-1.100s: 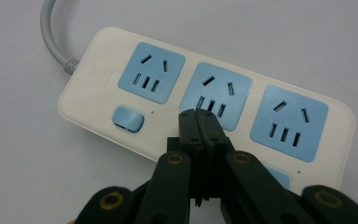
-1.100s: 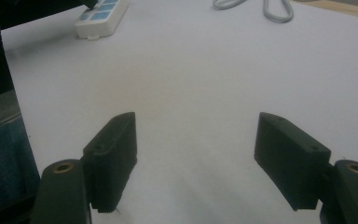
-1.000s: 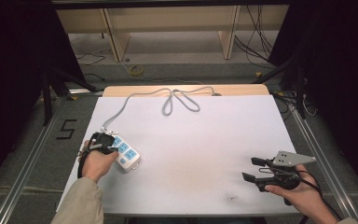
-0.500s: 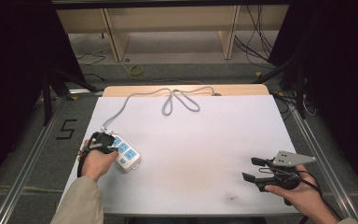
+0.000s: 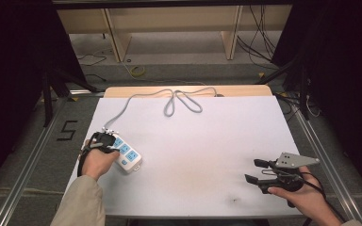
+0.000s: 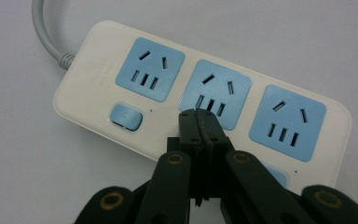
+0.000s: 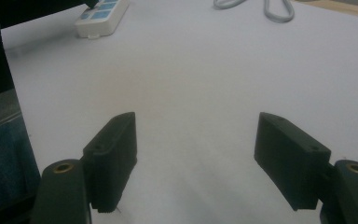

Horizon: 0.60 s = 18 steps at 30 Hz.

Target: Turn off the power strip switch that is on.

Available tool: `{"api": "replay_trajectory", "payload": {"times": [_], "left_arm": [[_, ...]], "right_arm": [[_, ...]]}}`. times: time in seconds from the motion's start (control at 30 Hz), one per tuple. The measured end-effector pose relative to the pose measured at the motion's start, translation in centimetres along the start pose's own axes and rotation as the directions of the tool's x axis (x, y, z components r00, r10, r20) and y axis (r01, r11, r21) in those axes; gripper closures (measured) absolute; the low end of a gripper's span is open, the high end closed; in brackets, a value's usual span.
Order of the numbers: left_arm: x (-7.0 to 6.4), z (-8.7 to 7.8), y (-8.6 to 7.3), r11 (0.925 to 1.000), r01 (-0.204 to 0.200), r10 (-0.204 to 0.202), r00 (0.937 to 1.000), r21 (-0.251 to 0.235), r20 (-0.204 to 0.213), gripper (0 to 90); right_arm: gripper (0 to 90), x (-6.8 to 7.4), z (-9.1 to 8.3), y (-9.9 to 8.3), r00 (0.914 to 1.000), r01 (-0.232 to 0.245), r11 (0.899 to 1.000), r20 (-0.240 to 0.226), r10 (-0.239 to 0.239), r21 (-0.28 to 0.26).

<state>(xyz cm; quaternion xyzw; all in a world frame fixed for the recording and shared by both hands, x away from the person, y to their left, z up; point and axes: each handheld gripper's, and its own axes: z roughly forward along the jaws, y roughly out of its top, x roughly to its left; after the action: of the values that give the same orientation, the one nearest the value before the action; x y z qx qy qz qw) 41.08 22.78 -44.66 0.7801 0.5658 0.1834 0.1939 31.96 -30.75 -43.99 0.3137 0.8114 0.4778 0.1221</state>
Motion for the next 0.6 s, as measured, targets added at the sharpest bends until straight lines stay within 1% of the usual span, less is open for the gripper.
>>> {"api": "replay_trajectory", "payload": {"times": [0.13,0.33,0.53,0.6], "left_arm": [[0.09,0.01,0.16,0.9999,0.005,-0.005,1.0,0.012,0.006,89.9],[0.36,0.03,0.22,0.9996,0.023,-0.024,0.9994,0.016,0.025,89.9],[0.06,0.07,0.35,0.9997,0.007,-0.007,1.0,0.023,0.004,89.9],[-0.02,0.06,0.4,0.9995,-0.005,0.005,1.0,0.03,-0.002,90.0]], "right_arm": [[30.2,-0.01,-0.01,-0.01,1.0,0.0,1.0,0.0,0.0,0.0],[30.2,0.03,-0.03,-0.01,1.0,0.0,1.0,-0.001,0.0,0.0],[30.2,0.07,0.0,0.0,1.0,-0.001,1.0,-0.002,0.001,0.0],[30.2,0.08,0.0,0.0,1.0,-0.001,1.0,-0.001,0.001,0.0]]}}
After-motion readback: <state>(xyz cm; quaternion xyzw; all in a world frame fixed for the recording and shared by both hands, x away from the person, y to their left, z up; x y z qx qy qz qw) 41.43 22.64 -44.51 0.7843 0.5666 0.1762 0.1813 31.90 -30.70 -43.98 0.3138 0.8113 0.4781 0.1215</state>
